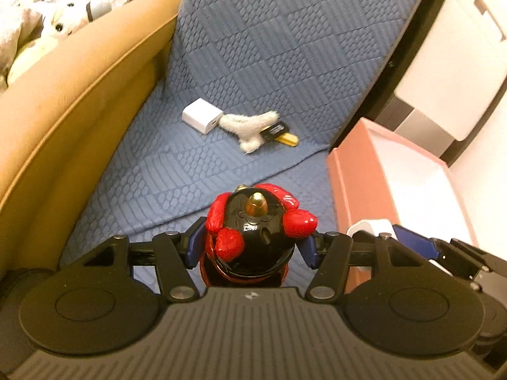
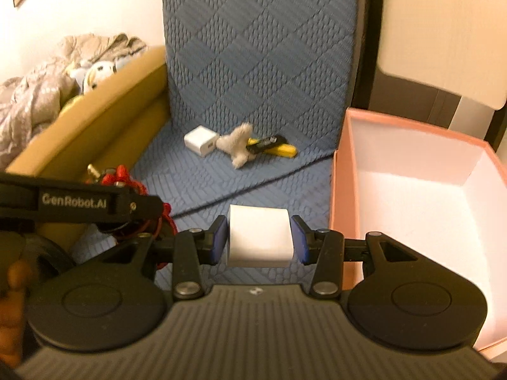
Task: Organize rigid objects
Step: 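Lift the devil figurine with the left tool while the right tool lifts the white adapter, then lower both held objects into the pink box and open both tools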
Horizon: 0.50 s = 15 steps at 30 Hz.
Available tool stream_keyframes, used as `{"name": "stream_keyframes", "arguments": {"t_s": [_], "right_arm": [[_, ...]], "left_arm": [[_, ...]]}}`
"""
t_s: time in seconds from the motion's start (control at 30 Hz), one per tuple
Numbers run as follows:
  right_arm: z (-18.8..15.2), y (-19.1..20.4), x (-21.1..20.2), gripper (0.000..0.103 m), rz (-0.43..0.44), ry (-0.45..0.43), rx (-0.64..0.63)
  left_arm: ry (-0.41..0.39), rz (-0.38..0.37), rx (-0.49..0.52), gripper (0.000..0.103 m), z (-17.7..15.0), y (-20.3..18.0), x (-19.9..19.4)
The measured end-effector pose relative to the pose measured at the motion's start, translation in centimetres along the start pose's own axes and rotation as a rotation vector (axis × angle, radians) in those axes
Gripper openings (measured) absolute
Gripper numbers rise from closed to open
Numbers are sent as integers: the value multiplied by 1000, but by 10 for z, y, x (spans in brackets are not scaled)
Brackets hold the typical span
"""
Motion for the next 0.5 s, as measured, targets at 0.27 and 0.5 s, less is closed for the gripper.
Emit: {"name": "stream_keyframes", "arguments": {"t_s": [0.27,0.5], "right_arm": [[34,-28,-44,47,15,-65,31],[61,-60,-71,47,3,-103,39]], "left_arm": [[-43,-20,36,64,19,-42,-33],[-88,-40,59,64,42,-84,-52]]}}
Point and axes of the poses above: each gripper's, at about its wrist camera, not at the fingertips, and x roughly the way its jaws point, y to its left, z to its top, the point moved 5 cm from there along x, roughly the way its jaws point, and after that the axes turned 4 degrees about -z, right-handed, at the moved point
